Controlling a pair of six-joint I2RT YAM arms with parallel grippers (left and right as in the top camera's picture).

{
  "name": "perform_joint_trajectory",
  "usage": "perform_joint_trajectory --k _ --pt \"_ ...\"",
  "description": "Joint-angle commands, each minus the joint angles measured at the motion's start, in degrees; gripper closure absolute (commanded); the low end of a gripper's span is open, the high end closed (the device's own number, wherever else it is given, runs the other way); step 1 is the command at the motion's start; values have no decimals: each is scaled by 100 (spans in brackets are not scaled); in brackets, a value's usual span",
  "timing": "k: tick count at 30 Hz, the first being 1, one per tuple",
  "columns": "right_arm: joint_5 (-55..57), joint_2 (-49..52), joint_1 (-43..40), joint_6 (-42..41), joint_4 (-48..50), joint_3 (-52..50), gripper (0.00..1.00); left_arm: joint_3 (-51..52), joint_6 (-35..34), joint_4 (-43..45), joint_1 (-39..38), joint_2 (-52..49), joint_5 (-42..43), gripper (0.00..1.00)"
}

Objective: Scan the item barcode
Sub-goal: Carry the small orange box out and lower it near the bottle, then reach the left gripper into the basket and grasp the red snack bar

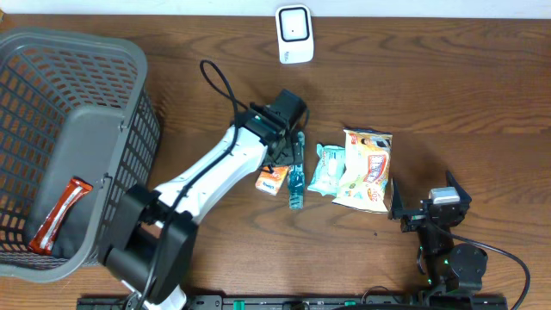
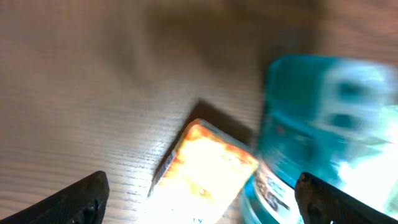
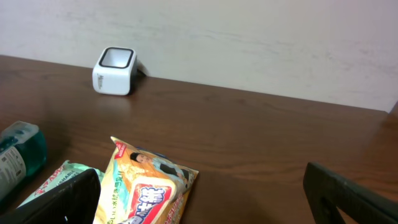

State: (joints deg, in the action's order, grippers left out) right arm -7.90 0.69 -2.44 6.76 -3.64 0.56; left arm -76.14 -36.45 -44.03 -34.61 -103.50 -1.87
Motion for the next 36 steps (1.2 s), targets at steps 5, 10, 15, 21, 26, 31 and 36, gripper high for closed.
perform_joint_trajectory --k 5,10,15,21,26,31,36 --pt "7 -26 39 61 -11 -15 1 -946 852 -404 455 1414 -621 1" --pt "7 -26 39 61 -11 -15 1 -1106 1425 -79 1126 2647 -1128 2" --pt "7 -26 39 61 -11 -15 1 -1106 2420 236 2262 3633 -1281 2" --pt "7 -26 39 61 -11 -15 1 -1099 1620 -166 3998 3801 -2011 2" --pt "4 -26 39 61 -11 -15 1 -1097 -800 -1528 5908 3191 -2004 2" --pt "7 -26 39 61 -11 -15 1 -1056 -2367 -2503 7005 2367 -1864 2" --pt "7 -26 39 61 -11 -15 1 -748 -2704 -2573 7477 1567 -1467 2"
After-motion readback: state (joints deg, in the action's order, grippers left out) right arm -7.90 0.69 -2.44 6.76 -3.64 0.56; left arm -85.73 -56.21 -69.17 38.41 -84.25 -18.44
